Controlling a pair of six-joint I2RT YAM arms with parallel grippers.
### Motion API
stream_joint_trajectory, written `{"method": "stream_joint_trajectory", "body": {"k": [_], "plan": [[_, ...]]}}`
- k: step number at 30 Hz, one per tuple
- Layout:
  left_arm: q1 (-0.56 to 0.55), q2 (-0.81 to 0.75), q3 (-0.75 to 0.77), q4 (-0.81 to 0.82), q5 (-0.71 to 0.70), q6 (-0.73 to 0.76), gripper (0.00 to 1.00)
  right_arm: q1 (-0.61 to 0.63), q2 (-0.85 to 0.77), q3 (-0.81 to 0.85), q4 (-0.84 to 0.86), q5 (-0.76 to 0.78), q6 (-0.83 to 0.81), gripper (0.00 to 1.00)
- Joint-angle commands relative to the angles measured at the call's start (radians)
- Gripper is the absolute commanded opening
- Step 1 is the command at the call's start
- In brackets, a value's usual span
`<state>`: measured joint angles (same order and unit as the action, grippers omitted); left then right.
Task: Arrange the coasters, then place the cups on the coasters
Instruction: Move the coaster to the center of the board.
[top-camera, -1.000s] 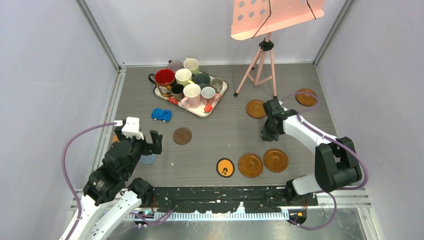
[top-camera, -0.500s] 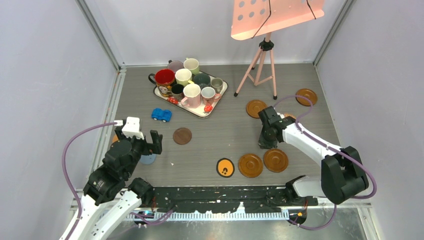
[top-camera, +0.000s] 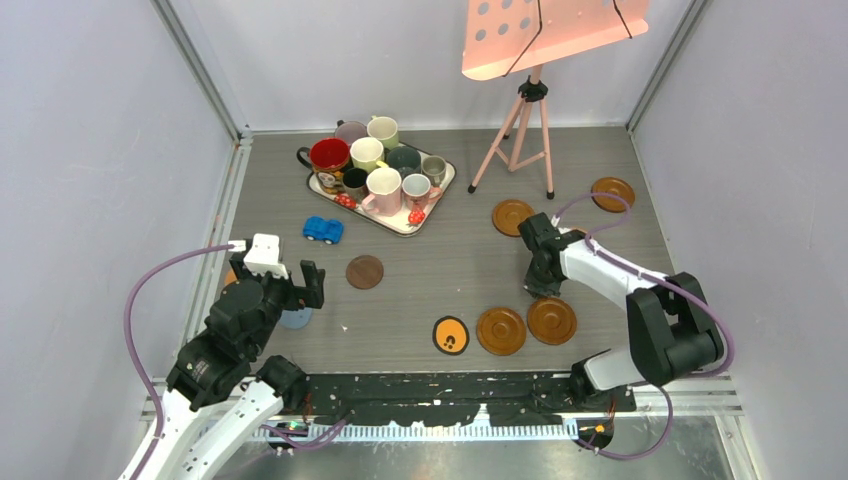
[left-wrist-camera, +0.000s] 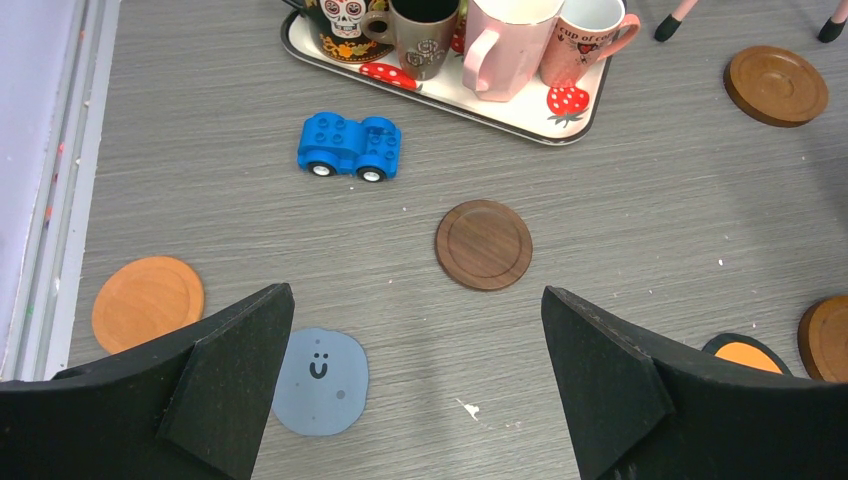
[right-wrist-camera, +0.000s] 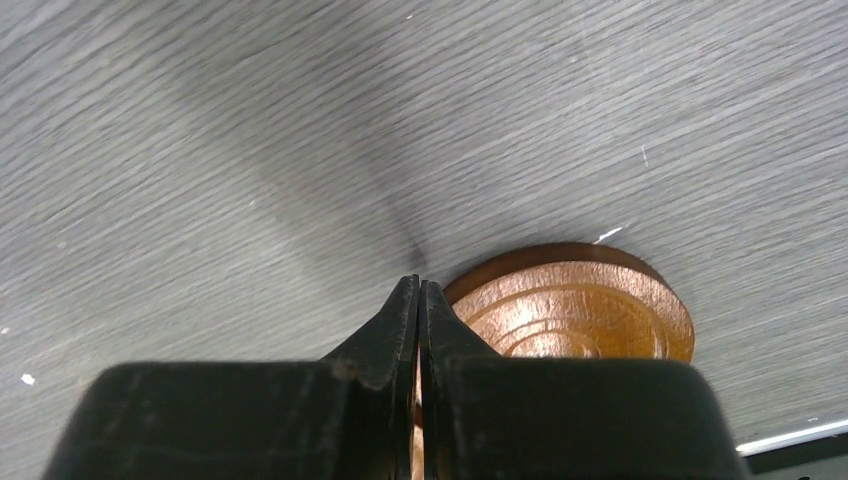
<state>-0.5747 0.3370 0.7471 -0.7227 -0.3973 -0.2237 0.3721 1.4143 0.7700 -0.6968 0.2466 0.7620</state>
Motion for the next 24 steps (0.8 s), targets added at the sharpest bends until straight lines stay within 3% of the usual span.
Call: {"method": "stream_joint_trajectory", "body": {"k": [1,13,24], "plan": [[-0.004,0.000,0.003,0.029,-0.002,0.007,0.98,-0.022,0.040,0.028,0.033,0.020,0.000,0.06],[-0.003,0.004,0.005,0.029,-0.003,0.009,0.98,-0.027,-0.020,0.071,-0.079,0.066,0.002,0.06],[-0.004,-0.011,0.002,0.029,-0.002,0.009,0.98,-0.027,-0.108,0.007,-0.113,0.074,0.059,0.06]]}}
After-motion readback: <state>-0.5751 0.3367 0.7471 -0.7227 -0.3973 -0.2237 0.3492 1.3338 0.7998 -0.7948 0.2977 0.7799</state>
